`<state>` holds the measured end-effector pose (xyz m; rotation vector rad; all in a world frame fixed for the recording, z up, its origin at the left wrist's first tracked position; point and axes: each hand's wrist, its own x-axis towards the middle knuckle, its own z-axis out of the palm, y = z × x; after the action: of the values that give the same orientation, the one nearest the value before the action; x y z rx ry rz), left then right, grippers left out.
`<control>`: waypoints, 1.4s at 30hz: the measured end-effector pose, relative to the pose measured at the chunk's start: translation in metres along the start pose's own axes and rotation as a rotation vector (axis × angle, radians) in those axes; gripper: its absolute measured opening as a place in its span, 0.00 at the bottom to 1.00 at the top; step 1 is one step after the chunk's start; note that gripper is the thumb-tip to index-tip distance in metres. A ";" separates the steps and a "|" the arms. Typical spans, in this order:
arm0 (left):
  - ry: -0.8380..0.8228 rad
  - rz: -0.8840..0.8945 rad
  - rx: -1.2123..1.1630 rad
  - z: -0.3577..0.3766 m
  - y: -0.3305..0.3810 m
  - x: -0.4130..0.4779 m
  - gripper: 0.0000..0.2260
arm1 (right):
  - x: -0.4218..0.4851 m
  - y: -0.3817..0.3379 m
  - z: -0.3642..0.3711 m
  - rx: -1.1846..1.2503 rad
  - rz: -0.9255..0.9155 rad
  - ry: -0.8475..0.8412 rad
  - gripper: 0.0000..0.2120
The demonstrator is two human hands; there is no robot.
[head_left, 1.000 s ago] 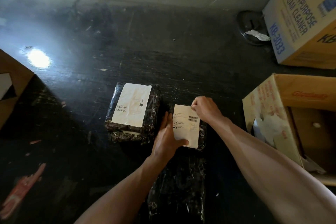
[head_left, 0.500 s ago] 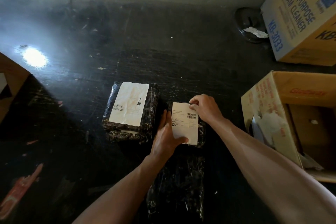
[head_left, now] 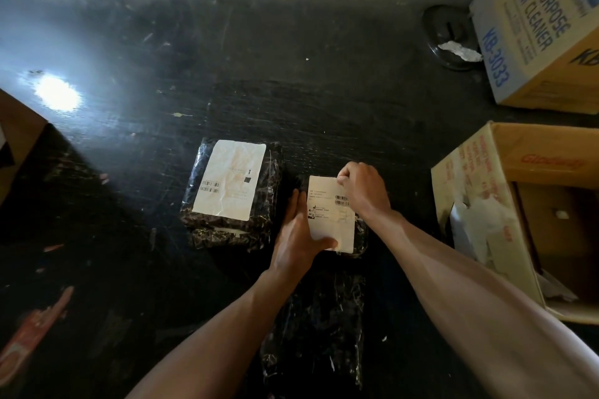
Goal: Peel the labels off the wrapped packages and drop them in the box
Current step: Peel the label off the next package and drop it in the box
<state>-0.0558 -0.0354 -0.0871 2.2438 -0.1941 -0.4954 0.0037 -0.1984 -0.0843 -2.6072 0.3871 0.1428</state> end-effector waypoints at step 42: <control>0.086 -0.058 -0.022 0.006 -0.007 0.013 0.54 | -0.043 0.001 -0.021 0.093 -0.158 -0.022 0.08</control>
<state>-0.0466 -0.0388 -0.0999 2.2496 -0.0796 -0.4282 -0.0373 -0.1984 -0.0589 -2.5294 0.1752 0.0967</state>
